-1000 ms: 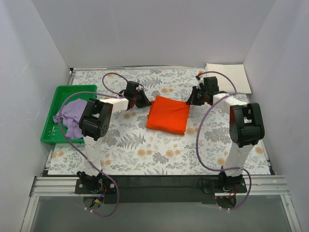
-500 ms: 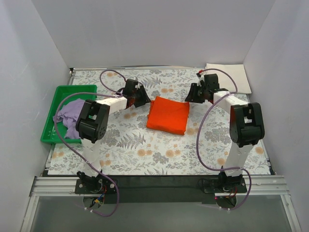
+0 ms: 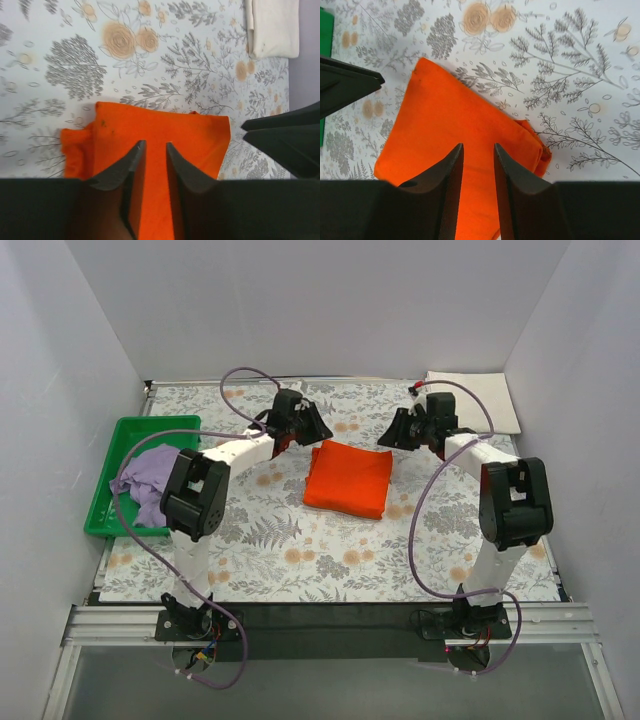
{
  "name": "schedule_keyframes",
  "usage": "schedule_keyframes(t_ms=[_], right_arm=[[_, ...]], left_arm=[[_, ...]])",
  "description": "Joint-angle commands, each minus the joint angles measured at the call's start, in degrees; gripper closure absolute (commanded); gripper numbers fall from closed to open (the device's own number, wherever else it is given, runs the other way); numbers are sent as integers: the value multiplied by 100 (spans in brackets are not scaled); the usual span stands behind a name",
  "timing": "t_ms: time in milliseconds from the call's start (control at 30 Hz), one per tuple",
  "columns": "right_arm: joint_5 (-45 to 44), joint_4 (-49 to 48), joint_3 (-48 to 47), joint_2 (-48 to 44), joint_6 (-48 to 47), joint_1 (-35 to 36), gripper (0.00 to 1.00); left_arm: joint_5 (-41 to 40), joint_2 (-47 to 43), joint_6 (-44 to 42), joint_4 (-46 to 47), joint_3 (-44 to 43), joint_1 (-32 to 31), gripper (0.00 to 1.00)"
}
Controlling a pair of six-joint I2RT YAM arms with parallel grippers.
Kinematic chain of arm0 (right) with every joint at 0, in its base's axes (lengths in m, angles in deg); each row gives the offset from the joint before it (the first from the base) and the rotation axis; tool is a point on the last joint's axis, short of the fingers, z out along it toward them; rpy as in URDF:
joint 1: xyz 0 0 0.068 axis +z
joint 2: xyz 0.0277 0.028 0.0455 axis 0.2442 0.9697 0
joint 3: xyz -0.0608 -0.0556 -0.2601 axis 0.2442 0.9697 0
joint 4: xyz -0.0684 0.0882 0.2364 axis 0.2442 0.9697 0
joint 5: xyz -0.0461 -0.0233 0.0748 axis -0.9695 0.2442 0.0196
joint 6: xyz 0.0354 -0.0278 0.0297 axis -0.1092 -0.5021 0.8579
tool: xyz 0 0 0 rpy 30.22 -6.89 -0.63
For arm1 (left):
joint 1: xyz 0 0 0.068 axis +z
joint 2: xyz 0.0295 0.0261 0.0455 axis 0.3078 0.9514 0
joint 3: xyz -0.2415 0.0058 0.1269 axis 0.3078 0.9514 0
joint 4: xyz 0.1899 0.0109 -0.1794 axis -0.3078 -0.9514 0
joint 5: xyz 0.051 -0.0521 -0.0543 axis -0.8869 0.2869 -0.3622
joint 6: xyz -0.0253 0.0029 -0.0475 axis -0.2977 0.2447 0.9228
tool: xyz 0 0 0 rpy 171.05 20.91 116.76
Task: Fold and stack the t-shirts
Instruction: Fold the tshirt
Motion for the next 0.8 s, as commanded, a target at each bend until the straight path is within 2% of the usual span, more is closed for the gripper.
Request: schedule_keyframes(t_ms=[0,167,333,433,467,567,600,767], right_arm=[[442,-482,171,520,191,-86,69],[530,-694,75,1188,157,-209,69],[644,-676,22,1041,95,-227,68],[785,-676,205,471,261,-227,67],[898,-685,276,304,323,-200,66],[1232,-729,592,-303,517,27,65],[1251,-738,698,-600,552,124,65],[1514,-1262,1453,-1244,1087,643,65]], left_arm=[[370,476,128,105,-262,-81,82],[211,1136,453,123,-342,94,91],[168,1129,272,-132,-290,288,90],[237,523,50,-246,-114,279,81],[281,287,24,-299,113,279,73],[361,-662,-29,-352,597,218,61],[404,-1126,-47,-387,929,192,60],[765,-2096,93,-440,2056,34,60]])
